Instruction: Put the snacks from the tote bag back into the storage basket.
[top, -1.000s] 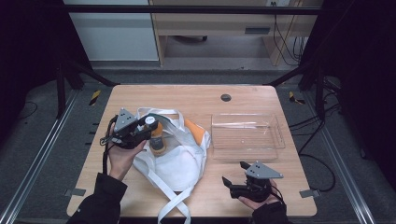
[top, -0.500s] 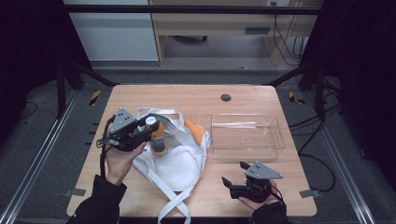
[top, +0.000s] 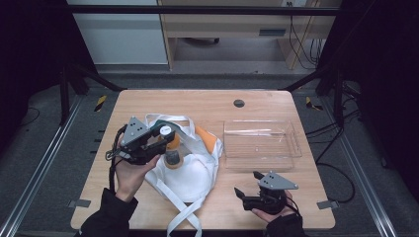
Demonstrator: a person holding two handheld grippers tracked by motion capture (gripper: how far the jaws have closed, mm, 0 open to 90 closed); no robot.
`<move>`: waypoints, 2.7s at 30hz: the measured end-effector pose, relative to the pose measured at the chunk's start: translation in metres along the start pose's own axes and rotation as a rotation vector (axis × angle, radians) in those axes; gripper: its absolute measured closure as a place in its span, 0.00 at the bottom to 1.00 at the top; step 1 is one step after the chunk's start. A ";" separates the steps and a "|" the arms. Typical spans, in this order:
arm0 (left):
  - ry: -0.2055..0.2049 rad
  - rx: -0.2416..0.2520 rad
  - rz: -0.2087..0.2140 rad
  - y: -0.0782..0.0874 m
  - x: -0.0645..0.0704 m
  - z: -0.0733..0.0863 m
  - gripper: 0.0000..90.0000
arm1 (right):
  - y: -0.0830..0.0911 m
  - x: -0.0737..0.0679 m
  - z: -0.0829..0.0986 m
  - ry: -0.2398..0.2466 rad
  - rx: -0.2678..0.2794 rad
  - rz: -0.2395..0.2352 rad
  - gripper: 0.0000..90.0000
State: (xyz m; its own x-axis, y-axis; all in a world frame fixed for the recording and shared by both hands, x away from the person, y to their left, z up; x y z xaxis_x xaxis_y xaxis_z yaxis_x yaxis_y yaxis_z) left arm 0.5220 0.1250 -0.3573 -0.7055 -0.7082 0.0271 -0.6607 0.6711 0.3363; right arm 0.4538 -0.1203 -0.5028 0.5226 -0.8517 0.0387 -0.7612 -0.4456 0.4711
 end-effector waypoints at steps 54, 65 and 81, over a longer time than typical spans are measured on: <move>-0.050 0.042 0.104 -0.079 0.073 -0.070 0.65 | 0.001 0.000 0.000 -0.007 0.005 -0.009 0.17; -0.056 0.037 0.117 -0.095 0.083 -0.074 0.65 | 0.001 0.000 0.000 -0.011 0.004 -0.012 0.16; -0.060 0.039 0.122 -0.118 0.092 -0.077 0.65 | 0.001 -0.001 0.000 -0.013 0.003 -0.015 0.16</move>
State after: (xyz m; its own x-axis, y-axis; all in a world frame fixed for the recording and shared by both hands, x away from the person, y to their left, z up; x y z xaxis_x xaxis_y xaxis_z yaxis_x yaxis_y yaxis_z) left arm 0.5547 -0.0363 -0.3217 -0.7942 -0.6076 0.0090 -0.5781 0.7599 0.2972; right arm 0.4528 -0.1202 -0.5026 0.5289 -0.8484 0.0206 -0.7547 -0.4592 0.4685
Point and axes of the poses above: each handheld gripper's, and its own axes: y roughly backward along the jaws, z roughly out of its underside, x roughly to its right, the point moved 10 cm from there along -y, roughly forward along the jaws, and after that the axes turned 8 degrees about z, right-handed, at the moved point
